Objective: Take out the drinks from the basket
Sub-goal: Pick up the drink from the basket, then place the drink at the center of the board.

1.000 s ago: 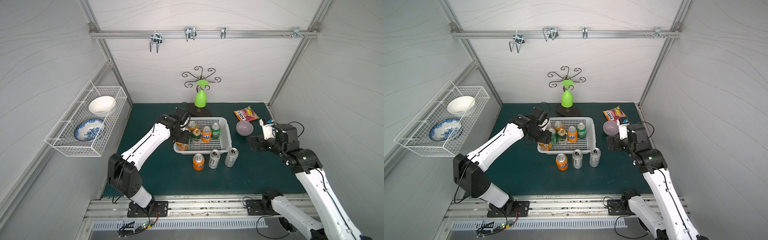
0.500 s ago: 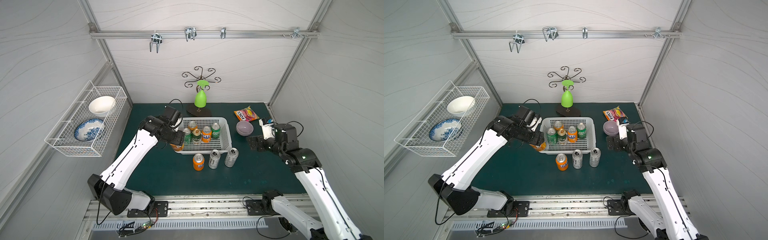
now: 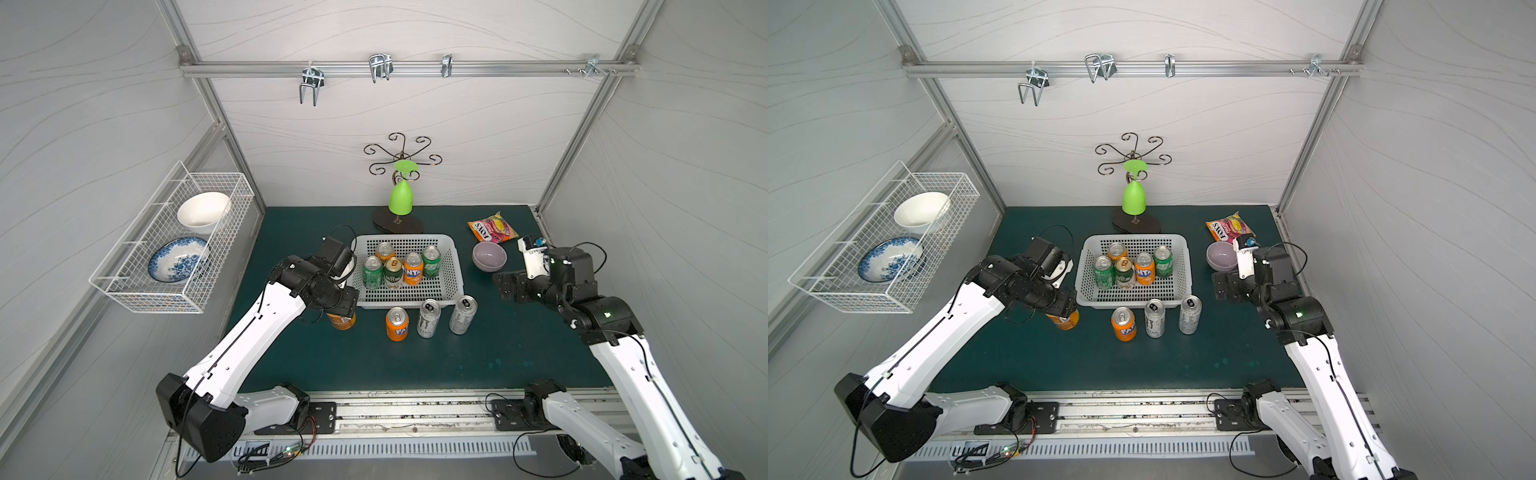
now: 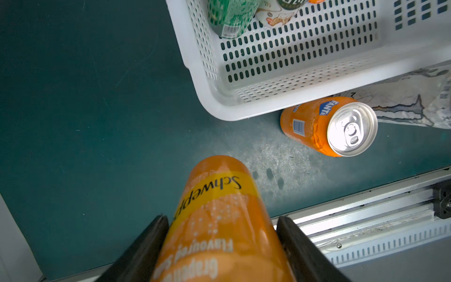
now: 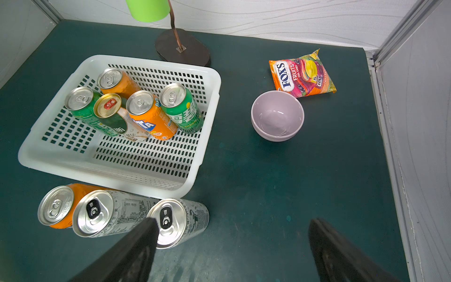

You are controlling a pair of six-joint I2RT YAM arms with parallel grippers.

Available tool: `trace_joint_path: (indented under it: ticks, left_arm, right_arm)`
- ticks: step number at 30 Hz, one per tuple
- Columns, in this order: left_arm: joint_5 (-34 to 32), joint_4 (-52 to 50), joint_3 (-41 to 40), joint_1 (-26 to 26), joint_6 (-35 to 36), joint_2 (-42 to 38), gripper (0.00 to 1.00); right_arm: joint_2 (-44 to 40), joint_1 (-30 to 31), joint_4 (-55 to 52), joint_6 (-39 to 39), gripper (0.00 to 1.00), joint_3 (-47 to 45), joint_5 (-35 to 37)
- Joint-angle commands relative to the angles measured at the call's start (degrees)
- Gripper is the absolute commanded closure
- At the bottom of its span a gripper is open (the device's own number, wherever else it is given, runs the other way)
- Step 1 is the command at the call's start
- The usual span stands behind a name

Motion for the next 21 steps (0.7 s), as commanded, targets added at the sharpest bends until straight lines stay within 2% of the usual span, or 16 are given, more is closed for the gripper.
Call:
trace_joint_path:
  ticks: [1, 21]
  left_arm:
    - [0.2, 4.8, -0.1, 0.3, -1.5, -1.9, 0.38]
    - [2.3, 21.1, -14.3, -0.4, -5.7, 1.2, 0.38]
  right_arm:
    - [0.0, 0.3, 0.8, -0.5, 0.01, 0.0, -0.2]
    - [0.1, 0.3, 0.7, -0.6, 0.01, 0.1, -0.3]
